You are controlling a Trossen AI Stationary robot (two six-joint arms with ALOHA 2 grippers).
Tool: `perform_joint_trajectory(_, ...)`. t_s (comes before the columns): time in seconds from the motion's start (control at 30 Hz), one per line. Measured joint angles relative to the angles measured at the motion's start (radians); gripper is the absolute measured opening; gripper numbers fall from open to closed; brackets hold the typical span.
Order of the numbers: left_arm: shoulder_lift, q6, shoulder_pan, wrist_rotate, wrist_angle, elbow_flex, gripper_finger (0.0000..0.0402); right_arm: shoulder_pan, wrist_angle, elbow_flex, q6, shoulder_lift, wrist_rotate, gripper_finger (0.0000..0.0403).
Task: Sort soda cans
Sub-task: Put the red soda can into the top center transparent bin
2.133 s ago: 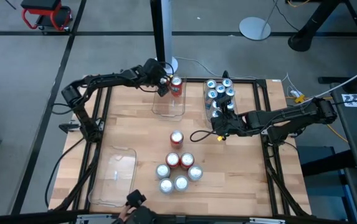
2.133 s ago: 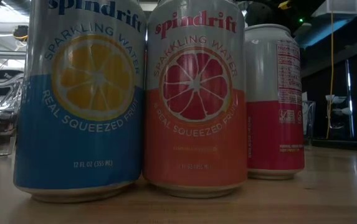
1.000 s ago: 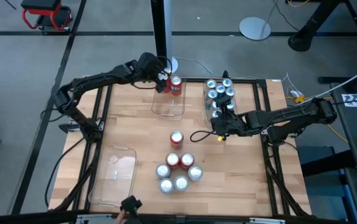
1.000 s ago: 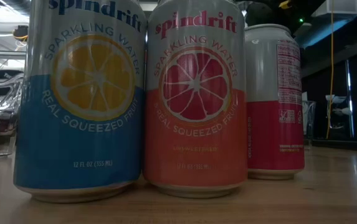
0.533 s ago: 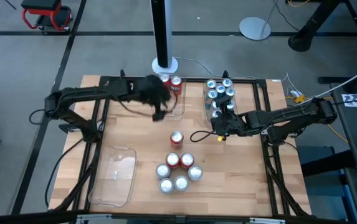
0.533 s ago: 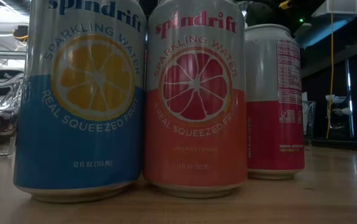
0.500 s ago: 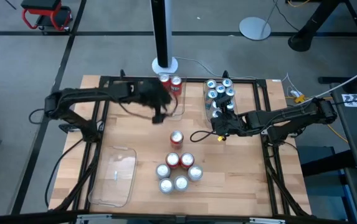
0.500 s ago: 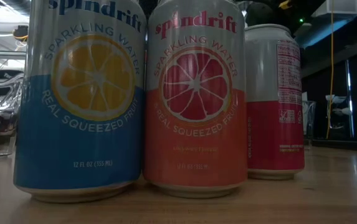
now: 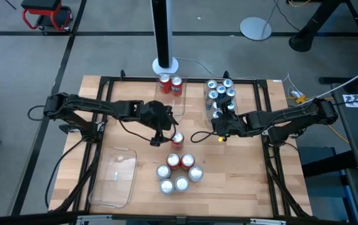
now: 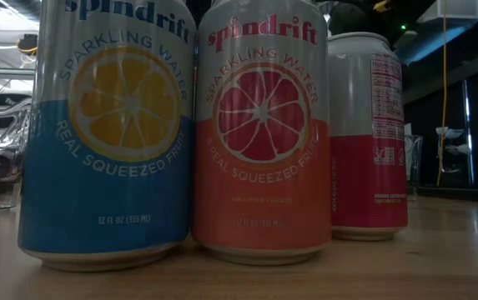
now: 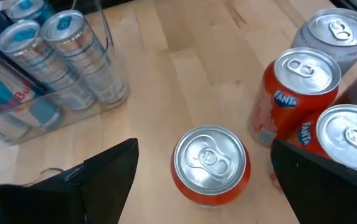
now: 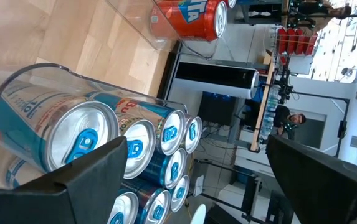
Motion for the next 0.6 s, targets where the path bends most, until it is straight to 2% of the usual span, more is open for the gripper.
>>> perform_joint_trajectory(0.27, 0.003, -0.037, 0.001, 0.008, 0.160, -0.081, 0.0351, 0.000, 0.017, 0.000, -0.020, 0.000, 0.009, 0.0380)
perform_joint_trajectory(0.4, 0.037, -0.063, 0.003, 0.082, 0.169, -0.089, 0.0351, 0.000, 0.020, 0.000, -0.023, 0.000, 0.009, 0.0380)
perform_joint_trajectory(0.6, 0.119, -0.062, 0.006, 0.082, 0.239, -0.090, 0.0351, 0.000, 0.022, 0.000, -0.024, 0.000, 0.009, 0.0380)
